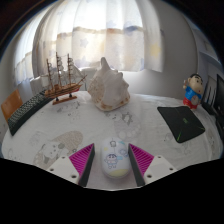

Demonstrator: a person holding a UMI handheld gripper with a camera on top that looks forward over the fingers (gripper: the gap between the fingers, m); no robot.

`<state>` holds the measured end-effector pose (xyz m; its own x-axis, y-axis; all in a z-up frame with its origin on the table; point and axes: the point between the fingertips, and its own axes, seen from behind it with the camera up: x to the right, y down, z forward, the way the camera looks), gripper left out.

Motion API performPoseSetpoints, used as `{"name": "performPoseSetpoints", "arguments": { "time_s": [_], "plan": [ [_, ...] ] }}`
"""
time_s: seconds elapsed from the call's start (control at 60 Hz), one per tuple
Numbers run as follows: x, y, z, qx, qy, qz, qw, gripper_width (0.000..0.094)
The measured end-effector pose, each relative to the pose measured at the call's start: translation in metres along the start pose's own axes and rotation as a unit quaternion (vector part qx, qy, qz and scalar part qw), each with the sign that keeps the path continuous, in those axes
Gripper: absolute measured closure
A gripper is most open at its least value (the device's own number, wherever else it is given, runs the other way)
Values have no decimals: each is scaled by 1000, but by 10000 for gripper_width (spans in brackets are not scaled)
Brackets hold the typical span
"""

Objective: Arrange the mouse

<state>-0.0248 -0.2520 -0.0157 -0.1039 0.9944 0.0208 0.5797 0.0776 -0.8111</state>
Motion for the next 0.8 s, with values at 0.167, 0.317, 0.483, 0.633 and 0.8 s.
{"name": "performPoseSetpoints", "arguments": {
  "time_s": [0.167,0.317,0.483,0.633,0.8],
  "plan": [
    [4,-6,0,-8,13,-12,1000,505],
    [31,-66,-24,13,14,17,1000,528],
    [119,-160,-42,59,44,38,997,539],
    [235,-182,-10,67,99,28,992,539],
    [315,-126,61,25,103,41,993,538]
  ]
}}
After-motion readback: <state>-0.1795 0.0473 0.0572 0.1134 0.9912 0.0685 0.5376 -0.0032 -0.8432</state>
